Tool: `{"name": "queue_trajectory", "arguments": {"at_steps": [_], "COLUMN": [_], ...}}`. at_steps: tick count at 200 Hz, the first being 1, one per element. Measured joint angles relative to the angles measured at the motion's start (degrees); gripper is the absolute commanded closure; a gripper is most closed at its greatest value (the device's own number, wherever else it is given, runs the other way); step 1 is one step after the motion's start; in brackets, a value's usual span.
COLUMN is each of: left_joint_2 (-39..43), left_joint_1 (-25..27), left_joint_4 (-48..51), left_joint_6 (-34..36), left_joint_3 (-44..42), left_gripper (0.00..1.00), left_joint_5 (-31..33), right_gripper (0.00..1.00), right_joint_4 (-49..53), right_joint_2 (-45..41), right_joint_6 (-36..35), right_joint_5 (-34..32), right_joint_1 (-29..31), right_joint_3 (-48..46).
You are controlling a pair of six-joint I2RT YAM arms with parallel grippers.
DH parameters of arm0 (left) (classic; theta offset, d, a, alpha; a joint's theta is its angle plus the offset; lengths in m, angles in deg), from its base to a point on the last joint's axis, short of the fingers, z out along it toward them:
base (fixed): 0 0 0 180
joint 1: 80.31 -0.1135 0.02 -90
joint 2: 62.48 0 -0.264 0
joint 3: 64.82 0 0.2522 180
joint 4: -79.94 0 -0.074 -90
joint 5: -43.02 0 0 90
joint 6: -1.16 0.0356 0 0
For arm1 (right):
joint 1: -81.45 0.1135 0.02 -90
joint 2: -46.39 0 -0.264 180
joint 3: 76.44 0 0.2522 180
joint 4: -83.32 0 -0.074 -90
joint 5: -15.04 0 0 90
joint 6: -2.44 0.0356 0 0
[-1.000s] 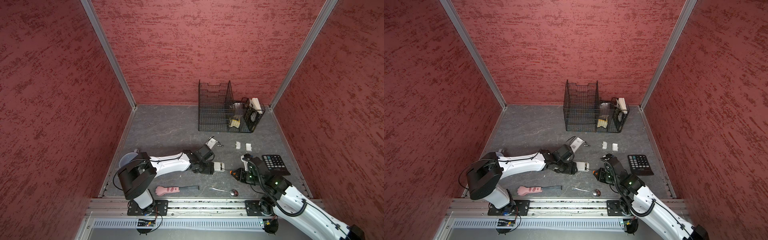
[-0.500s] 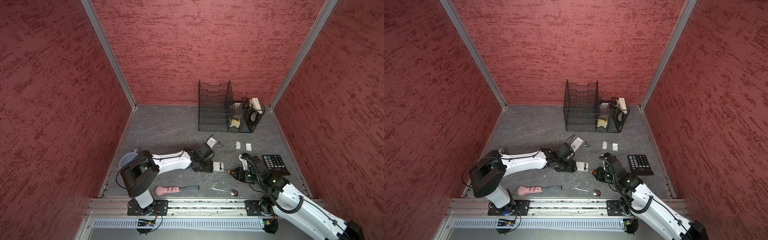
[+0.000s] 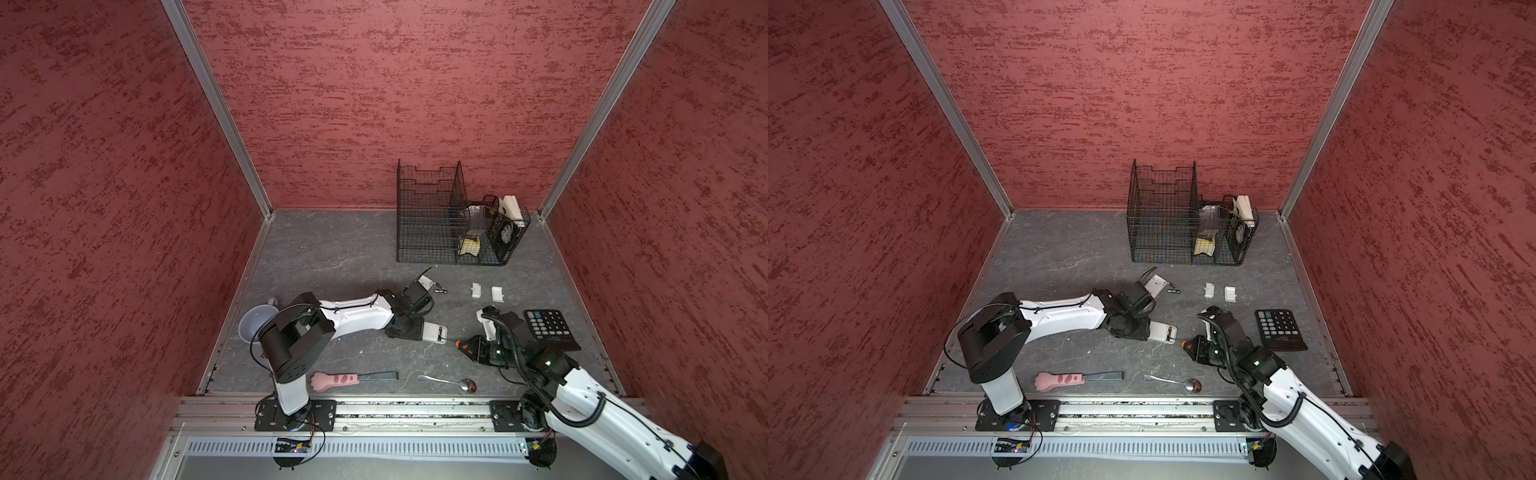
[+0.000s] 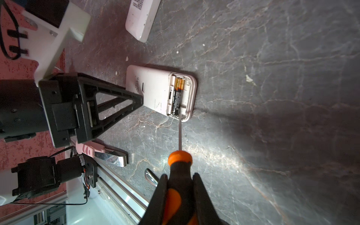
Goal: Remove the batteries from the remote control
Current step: 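Insert the screwdriver tip beside the orange-black battery with the right gripper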
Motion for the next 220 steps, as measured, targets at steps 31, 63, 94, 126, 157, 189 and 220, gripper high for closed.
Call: {"name": "queue_trajectory", "arguments": {"at_steps": [31,63,94,126,157,189,220], "left_joint_2": [-0.2,-0.68,-1.11,-1.16,-1.16,-1.16,-1.14], "left_joint_1": [0.04,0.17,0.44,0.72,0.76,0.81,0.83], "left_joint_4": [0.59,1.55,2.45,2.64,2.62,2.62,2.62], "left_joint_6": [0.07,0.09,0.09,0.09,0.15,0.17,0.17], "left_joint_3": [0.46,1.2,1.9,2.05,2.05,2.05,2.05], "left_gripper": [0.42,0.43,0.43,0.43,0.43,0.44,0.44], "left_joint_5": [0.44,0.76,1.33,1.99,2.12,2.23,2.32], "right_gripper": [1.0,1.0,1.0,1.0,1.0,1.0,1.0], "right_joint_4": [-0.42,-0.68,-0.68,-0.7,-2.32,-3.13,-3.3], "right_joint_2": [-0.35,-0.5,-0.48,-0.46,-0.02,0.76,1.27], "right_joint_6": [-0.13,-0.2,-0.59,-0.83,-0.98,-1.05,-1.11], "right_joint_5": [0.04,0.09,0.09,0.09,0.81,0.87,0.79], "right_joint_1": [-0.04,-0.07,-0.07,-0.07,-0.04,-0.11,-0.11], "right_joint_3": [-0.39,-0.57,-0.57,-0.57,-0.61,-0.72,-0.72]}}
